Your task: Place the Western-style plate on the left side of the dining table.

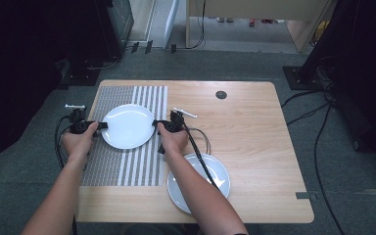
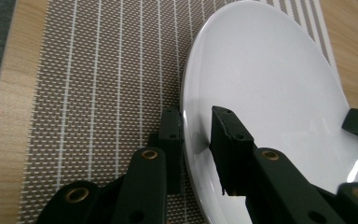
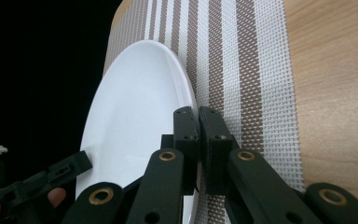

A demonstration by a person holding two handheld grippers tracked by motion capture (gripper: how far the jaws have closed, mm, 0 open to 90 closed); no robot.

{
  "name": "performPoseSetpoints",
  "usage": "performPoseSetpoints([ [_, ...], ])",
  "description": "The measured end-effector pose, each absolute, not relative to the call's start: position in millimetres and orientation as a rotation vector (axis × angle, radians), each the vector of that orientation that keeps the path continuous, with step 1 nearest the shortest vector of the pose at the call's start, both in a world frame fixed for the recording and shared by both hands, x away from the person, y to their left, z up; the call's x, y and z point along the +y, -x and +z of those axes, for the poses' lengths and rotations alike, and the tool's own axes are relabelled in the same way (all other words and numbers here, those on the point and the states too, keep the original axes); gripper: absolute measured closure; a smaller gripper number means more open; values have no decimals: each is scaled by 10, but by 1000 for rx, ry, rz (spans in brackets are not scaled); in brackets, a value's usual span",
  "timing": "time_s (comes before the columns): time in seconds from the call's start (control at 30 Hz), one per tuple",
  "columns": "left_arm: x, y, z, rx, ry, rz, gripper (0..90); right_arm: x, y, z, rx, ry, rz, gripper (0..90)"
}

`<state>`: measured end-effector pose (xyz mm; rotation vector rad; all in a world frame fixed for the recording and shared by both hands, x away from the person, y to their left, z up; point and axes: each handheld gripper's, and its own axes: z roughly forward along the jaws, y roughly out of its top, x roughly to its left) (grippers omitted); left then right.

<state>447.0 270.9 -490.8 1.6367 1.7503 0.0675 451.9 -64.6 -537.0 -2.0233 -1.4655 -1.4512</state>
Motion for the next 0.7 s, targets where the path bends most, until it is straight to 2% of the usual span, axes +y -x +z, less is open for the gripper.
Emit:
performPoseSetpoints([
  [0.07,2703,-4476,-4924,1748,-1646,79,723,-645,-4527,-5373,-1460,2012,-1453,870],
  [0.13,2683,-4478,-4938,1740,-1650,96,674,-643,-4538,-5378,-1460,1981,-1474,812],
  [0.2,2667,-4480,-4949,1721,-1643,113,586,-644,-4543,-5379,-1477,1961,-1486,791],
  [0.4,2671,-4440,-4888,1683,-1593,244,466,-709,-4557,-5335,-1516,1953,-1535,650],
  [0.53,2674,-4389,-4867,1663,-1568,315,421,-738,-4556,-5293,-1593,1945,-1568,549],
  [0.7,2642,-4320,-4866,1697,-1550,365,354,-756,-4540,-5224,-1676,1928,-1612,497],
])
